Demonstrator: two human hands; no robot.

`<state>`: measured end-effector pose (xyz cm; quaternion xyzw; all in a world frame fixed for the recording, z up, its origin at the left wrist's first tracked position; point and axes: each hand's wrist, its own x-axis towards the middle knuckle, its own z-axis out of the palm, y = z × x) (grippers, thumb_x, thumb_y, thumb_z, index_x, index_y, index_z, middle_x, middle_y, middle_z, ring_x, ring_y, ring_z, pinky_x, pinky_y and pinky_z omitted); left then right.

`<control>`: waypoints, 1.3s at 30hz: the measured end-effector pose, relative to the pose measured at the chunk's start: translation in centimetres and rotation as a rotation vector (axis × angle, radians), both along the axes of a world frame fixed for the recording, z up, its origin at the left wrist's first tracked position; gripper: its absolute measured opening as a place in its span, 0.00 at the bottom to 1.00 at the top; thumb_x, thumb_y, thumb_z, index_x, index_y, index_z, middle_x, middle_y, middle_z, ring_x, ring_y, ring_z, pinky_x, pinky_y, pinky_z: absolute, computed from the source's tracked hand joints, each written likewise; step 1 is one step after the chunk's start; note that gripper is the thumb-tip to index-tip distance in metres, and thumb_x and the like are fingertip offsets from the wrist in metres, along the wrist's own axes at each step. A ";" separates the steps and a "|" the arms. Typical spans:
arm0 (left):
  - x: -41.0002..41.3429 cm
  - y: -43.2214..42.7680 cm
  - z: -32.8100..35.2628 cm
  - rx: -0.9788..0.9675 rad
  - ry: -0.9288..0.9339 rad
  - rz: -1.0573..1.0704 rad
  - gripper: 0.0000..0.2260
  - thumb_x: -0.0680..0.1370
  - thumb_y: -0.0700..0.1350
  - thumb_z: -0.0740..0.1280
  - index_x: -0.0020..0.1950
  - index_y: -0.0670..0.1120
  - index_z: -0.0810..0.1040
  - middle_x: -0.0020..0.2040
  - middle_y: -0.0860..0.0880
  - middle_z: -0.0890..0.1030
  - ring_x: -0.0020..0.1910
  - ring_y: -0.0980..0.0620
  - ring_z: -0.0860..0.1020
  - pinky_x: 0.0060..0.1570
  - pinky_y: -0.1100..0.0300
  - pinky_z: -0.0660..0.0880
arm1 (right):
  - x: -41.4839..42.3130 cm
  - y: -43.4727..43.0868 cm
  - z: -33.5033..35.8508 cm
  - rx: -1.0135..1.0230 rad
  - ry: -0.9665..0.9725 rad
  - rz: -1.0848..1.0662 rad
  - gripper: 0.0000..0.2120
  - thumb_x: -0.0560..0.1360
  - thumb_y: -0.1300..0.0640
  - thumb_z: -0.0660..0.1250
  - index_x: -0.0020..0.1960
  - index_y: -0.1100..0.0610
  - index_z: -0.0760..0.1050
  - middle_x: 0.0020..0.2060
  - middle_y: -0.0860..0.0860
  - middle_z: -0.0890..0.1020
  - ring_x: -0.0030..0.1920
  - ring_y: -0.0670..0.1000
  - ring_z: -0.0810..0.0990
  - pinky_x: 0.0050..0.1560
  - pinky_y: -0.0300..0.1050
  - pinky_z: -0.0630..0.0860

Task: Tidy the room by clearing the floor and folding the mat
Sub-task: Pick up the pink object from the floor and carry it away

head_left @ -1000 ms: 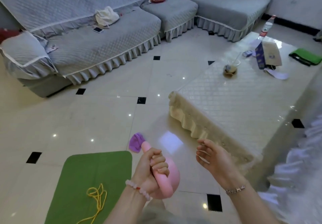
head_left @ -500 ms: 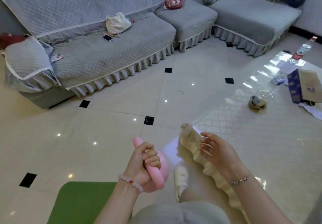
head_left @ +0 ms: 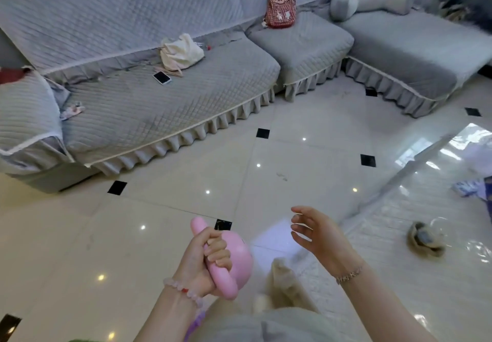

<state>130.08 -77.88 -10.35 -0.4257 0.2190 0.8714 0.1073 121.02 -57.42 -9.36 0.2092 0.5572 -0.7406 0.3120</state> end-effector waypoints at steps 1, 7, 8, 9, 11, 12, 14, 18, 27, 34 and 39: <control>-2.1 -0.2 0.1 0.000 0.002 -0.003 0.16 0.68 0.38 0.62 0.25 0.49 0.59 0.18 0.54 0.58 0.14 0.57 0.58 0.17 0.69 0.57 | -1.8 -0.3 0.1 0.001 0.008 0.003 0.06 0.75 0.60 0.64 0.44 0.58 0.79 0.33 0.52 0.78 0.37 0.51 0.76 0.46 0.44 0.75; -14.3 -1.7 -1.0 0.001 -0.006 -0.160 0.15 0.68 0.38 0.60 0.24 0.49 0.59 0.17 0.54 0.58 0.13 0.57 0.58 0.17 0.69 0.58 | -10.4 -1.1 -0.7 0.002 0.008 -0.128 0.06 0.75 0.58 0.64 0.46 0.57 0.80 0.35 0.51 0.78 0.37 0.50 0.77 0.46 0.43 0.76; -16.3 -2.0 -1.5 0.011 -0.015 -0.194 0.15 0.68 0.38 0.60 0.24 0.49 0.59 0.16 0.54 0.58 0.13 0.57 0.58 0.18 0.69 0.58 | -11.7 -1.1 -1.0 0.005 0.007 -0.171 0.06 0.75 0.58 0.64 0.46 0.57 0.80 0.35 0.51 0.78 0.37 0.49 0.77 0.46 0.43 0.76; -18.4 -2.4 -2.0 0.022 -0.025 -0.229 0.16 0.68 0.37 0.60 0.23 0.49 0.60 0.16 0.54 0.58 0.13 0.57 0.58 0.18 0.69 0.58 | -12.9 -1.1 -1.4 0.010 0.008 -0.216 0.07 0.75 0.58 0.64 0.46 0.57 0.80 0.35 0.51 0.78 0.38 0.49 0.77 0.45 0.43 0.76; -22.7 -3.0 -2.9 0.041 -0.041 -0.304 0.16 0.68 0.37 0.60 0.23 0.48 0.60 0.16 0.54 0.58 0.13 0.57 0.58 0.19 0.69 0.57 | -15.2 -1.1 -2.0 0.026 0.006 -0.310 0.07 0.76 0.58 0.63 0.48 0.58 0.80 0.36 0.52 0.78 0.38 0.50 0.77 0.44 0.43 0.76; -25.0 -3.3 -3.3 0.048 -0.043 -0.349 0.16 0.68 0.37 0.61 0.23 0.48 0.60 0.16 0.54 0.58 0.13 0.57 0.58 0.19 0.69 0.57 | -16.4 -1.2 -2.2 0.033 0.003 -0.364 0.08 0.76 0.58 0.63 0.48 0.58 0.79 0.36 0.52 0.78 0.38 0.50 0.77 0.44 0.43 0.76; -29.5 -4.0 -3.9 0.048 -0.068 -0.444 0.16 0.67 0.37 0.62 0.23 0.49 0.60 0.17 0.54 0.58 0.14 0.56 0.58 0.19 0.69 0.57 | -18.5 -1.6 -2.4 0.041 -0.013 -0.469 0.07 0.77 0.58 0.62 0.48 0.58 0.79 0.36 0.52 0.77 0.38 0.50 0.77 0.45 0.43 0.76; -37.9 -5.0 -4.8 0.045 -0.083 -0.622 0.17 0.69 0.37 0.62 0.23 0.49 0.61 0.17 0.54 0.59 0.15 0.56 0.59 0.18 0.69 0.58 | -22.9 -3.6 -2.6 0.062 -0.039 -0.608 0.08 0.77 0.59 0.61 0.47 0.58 0.79 0.35 0.51 0.78 0.38 0.50 0.76 0.46 0.44 0.75; -52.6 -3.8 -6.2 0.014 -0.132 -0.778 0.18 0.75 0.39 0.59 0.27 0.49 0.59 0.18 0.54 0.59 0.15 0.56 0.59 0.18 0.68 0.59 | -33.4 -4.0 -3.1 0.030 -0.034 -0.732 0.09 0.78 0.59 0.59 0.47 0.57 0.78 0.35 0.51 0.78 0.38 0.49 0.76 0.48 0.45 0.74; -63.0 1.2 -7.6 -0.009 -0.158 -0.760 0.19 0.72 0.38 0.61 0.24 0.49 0.60 0.19 0.54 0.58 0.16 0.56 0.59 0.20 0.68 0.57 | -44.5 1.1 -5.0 -0.010 -0.033 -0.716 0.09 0.77 0.59 0.60 0.47 0.58 0.79 0.35 0.51 0.78 0.37 0.49 0.78 0.47 0.45 0.76; -70.9 7.0 -6.3 -0.023 -0.125 -0.757 0.17 0.69 0.37 0.62 0.23 0.48 0.61 0.18 0.53 0.58 0.15 0.56 0.59 0.19 0.68 0.58 | -53.4 7.1 -4.0 0.001 -0.016 -0.698 0.09 0.77 0.60 0.60 0.46 0.58 0.79 0.34 0.51 0.79 0.37 0.49 0.78 0.46 0.44 0.76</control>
